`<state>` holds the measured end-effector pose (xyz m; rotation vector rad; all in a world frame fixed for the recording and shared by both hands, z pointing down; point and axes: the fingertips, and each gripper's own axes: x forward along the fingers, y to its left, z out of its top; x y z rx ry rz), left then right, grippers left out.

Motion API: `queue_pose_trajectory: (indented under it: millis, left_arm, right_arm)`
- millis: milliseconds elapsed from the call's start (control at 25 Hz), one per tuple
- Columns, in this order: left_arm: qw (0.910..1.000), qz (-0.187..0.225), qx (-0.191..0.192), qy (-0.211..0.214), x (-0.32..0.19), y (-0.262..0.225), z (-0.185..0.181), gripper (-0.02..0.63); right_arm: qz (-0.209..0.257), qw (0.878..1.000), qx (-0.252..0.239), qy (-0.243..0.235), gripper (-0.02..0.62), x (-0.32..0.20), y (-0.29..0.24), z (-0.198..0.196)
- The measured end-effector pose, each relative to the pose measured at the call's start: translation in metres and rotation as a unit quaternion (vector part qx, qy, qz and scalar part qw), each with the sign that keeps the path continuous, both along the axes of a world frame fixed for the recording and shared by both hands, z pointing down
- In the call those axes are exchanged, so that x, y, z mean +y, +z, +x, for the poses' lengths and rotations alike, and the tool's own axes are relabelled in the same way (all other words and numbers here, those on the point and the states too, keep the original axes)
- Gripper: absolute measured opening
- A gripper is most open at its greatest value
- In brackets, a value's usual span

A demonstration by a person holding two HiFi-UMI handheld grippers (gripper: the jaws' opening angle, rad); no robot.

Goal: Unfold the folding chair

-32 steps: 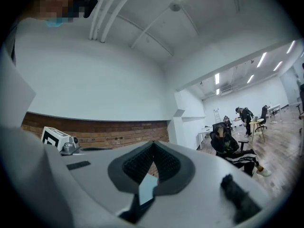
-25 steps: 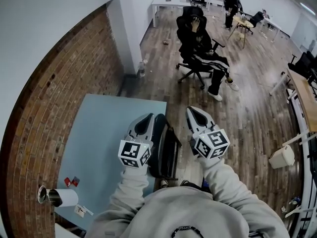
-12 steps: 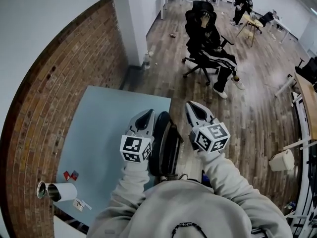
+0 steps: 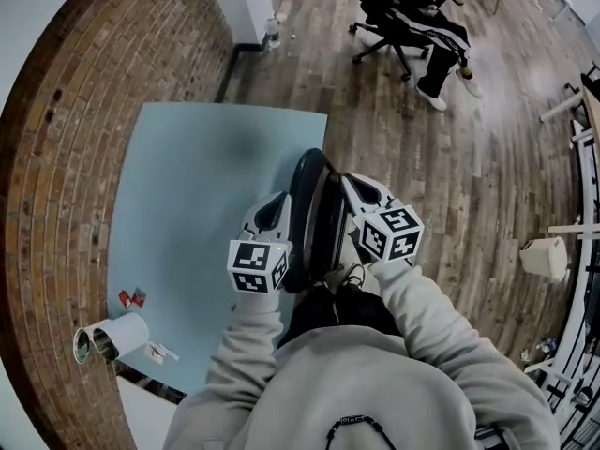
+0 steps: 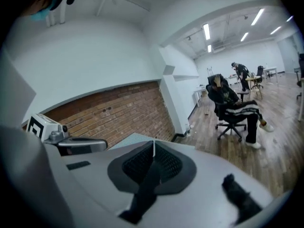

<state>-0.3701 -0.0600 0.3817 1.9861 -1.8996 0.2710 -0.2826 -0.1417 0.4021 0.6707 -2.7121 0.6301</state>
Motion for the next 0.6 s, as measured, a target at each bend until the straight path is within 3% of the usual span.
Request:
queue_pose_trajectory:
  millis: [160,240,280,360,400,520,600]
  left_arm:
    - [0.9972,-0.074,0.005,-0.004,0.012,0.054,-0.003,0.005]
    - [0.993,-0.116,0.01,0.022,0.026,0.078,0.003,0.019]
    - [0.9911,-0.128,0.017,0.032,0.028,0.086,0.004,0.115]
    - [0.9884,-0.144,0.031,0.035,0.023,0.099,-0.001,0.173]
    - [0.9859,-0.159,0.032,0.039,0.021,0.107,-0.001,0.24]
    - [0.9702,-0.225,0.023,0.086,0.026,0.143,0.02,0.439]
    - [0.9582,-0.26,0.039,0.113,0.03,0.167,0.037,0.462]
  right_arm:
    - [-0.088,0.995,0.045,0.008,0.028,0.011,0.1,-0.004]
    - [-0.149,0.986,0.069,0.018,0.135,0.033,0.151,0.0]
    - [-0.172,0.981,0.083,0.022,0.175,0.039,0.175,0.001]
    - [-0.21,0.971,0.113,0.026,0.223,0.045,0.222,0.002]
    - [-0.23,0.964,0.128,0.028,0.243,0.048,0.246,0.004]
    - [-0.28,0.944,0.174,0.028,0.291,0.063,0.304,0.006]
    - [-0.291,0.933,0.213,0.013,0.326,0.073,0.334,0.003]
